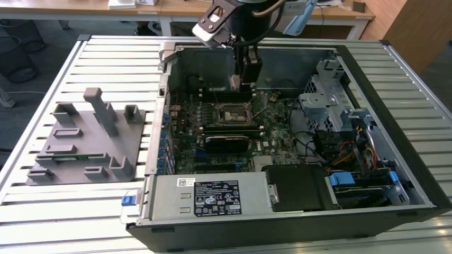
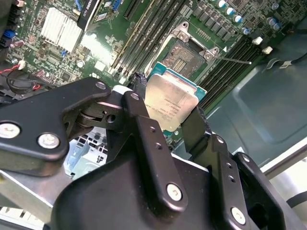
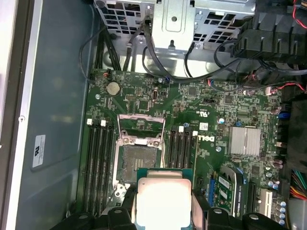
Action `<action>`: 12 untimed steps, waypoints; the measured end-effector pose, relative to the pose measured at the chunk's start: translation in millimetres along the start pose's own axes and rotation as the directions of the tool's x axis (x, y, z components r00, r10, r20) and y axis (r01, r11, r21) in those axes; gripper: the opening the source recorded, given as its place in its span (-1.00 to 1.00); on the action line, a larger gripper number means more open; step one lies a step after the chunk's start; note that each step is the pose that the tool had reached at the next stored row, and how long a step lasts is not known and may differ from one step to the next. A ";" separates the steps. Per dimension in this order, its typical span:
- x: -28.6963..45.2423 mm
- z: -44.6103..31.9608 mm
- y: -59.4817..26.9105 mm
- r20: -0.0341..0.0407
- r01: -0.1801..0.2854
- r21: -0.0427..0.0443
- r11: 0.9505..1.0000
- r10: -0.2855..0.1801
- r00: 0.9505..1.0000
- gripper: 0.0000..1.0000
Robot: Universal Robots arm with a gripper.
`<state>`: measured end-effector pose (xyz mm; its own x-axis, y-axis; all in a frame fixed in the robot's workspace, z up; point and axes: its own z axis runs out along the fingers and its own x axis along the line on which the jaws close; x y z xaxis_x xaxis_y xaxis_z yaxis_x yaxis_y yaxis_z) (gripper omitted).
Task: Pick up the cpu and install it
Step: 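Place the cpu into insertion slot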
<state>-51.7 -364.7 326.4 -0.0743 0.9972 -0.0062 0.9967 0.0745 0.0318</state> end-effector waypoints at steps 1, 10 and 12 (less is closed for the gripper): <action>0.0 0.4 0.0 0.000 0.000 0.000 1.000 0.000 1.000 0.08; 0.1 7.5 -0.2 0.000 0.000 0.000 1.000 0.000 1.000 0.08; 0.7 10.9 -0.4 0.000 0.000 0.000 1.000 0.000 1.000 0.08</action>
<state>-51.7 -364.0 315.6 -0.0743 0.9972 -0.0062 0.9967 0.0745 0.0318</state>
